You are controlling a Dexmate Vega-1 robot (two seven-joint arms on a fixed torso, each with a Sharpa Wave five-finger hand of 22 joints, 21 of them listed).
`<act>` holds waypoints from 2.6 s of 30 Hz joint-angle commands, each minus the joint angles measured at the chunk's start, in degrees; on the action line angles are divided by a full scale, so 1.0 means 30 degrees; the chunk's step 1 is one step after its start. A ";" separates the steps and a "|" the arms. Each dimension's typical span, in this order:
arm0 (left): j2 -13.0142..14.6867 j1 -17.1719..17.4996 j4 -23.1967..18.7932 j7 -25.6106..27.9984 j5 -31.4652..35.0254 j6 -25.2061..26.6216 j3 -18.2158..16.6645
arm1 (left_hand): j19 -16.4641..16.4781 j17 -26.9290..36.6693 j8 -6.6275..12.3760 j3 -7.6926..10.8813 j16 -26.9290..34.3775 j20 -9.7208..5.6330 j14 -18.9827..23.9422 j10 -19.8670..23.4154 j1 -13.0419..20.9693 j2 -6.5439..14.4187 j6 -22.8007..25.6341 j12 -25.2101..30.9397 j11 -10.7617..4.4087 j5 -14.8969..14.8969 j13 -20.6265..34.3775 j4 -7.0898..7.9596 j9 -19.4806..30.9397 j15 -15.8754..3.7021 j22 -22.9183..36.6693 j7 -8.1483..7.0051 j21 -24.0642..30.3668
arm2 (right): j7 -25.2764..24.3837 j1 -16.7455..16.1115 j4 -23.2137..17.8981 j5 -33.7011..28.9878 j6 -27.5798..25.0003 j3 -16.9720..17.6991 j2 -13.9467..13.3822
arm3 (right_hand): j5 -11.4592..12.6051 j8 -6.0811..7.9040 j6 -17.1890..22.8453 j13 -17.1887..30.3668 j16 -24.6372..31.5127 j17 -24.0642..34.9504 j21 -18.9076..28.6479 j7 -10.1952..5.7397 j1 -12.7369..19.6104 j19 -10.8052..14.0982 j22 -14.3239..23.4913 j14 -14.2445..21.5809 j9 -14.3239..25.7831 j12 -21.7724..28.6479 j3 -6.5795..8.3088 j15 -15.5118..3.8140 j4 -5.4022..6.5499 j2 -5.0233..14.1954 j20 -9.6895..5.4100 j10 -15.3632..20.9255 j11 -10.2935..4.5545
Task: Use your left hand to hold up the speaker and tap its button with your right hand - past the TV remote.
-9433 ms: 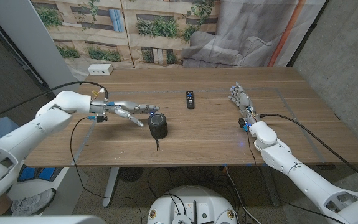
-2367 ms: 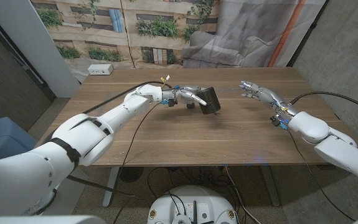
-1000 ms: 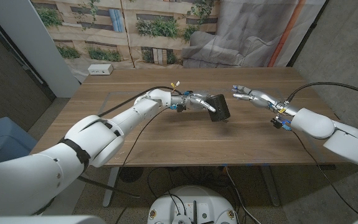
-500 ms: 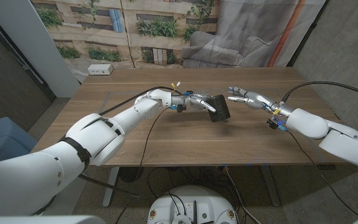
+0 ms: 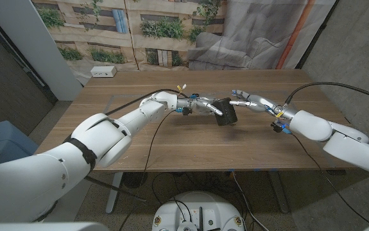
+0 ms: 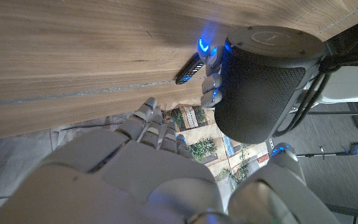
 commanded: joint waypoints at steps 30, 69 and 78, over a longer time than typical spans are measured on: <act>-0.1047 -0.0738 0.2498 -0.0821 0.0527 -0.0752 -0.0303 | 0.0278 0.0055 0.2840 0.0141 -0.0109 -0.1960 0.1618 0.3276 0.0023 0.4793 0.3896 -0.0017 -0.2151 0.0086 0.2094 -0.0120 0.0090 -0.4401 0.0095 -0.0945 -0.0001 | -0.0030 0.1351 -0.0476 -0.2037 -0.1798 -0.1587 0.0599 | 0.0257 0.0234 -0.0294 0.0090 0.0133 0.0069 0.0109 -0.0134 -0.0040 -0.0042 0.0056 -0.0213 0.0049 0.0159 -0.0108 0.0095 -0.0009 0.0002 -0.0042 -0.0218 -0.0006; -0.2130 -0.1666 0.4420 0.0843 0.1317 -0.0624 -0.0285 | 0.0454 0.0049 0.3063 0.0211 -0.0230 -0.1983 0.1867 0.3575 -0.0043 0.4998 0.4088 -0.0099 -0.2203 0.0078 0.2263 -0.0217 0.0068 -0.4426 0.0100 -0.0916 0.0016 | 0.0634 0.2698 0.1310 -0.1583 -0.1053 -0.2588 0.1526 | 0.0466 0.0371 -0.0161 0.0088 0.0243 0.0081 0.0155 -0.0172 0.0076 0.0021 0.0052 -0.0131 0.0050 0.0250 -0.0149 -0.0011 -0.0070 0.0132 -0.0167 -0.0173 -0.0116; -0.2149 -0.1594 0.4388 0.0580 0.1323 -0.0780 -0.0253 | 0.0494 0.0061 0.3109 0.0207 -0.0247 -0.2003 0.1916 0.3651 -0.0040 0.5005 0.4125 -0.0115 -0.2203 0.0073 0.2307 -0.0246 0.0058 -0.4425 0.0101 -0.0898 0.0019 | 0.0422 0.2544 0.1382 -0.1350 -0.0660 -0.2338 0.1412 | 0.0512 0.0403 -0.0107 0.0088 0.0265 0.0092 0.0165 -0.0185 0.0057 0.0042 0.0052 -0.0126 0.0049 0.0276 -0.0182 -0.0024 -0.0064 0.0148 -0.0149 -0.0132 -0.0141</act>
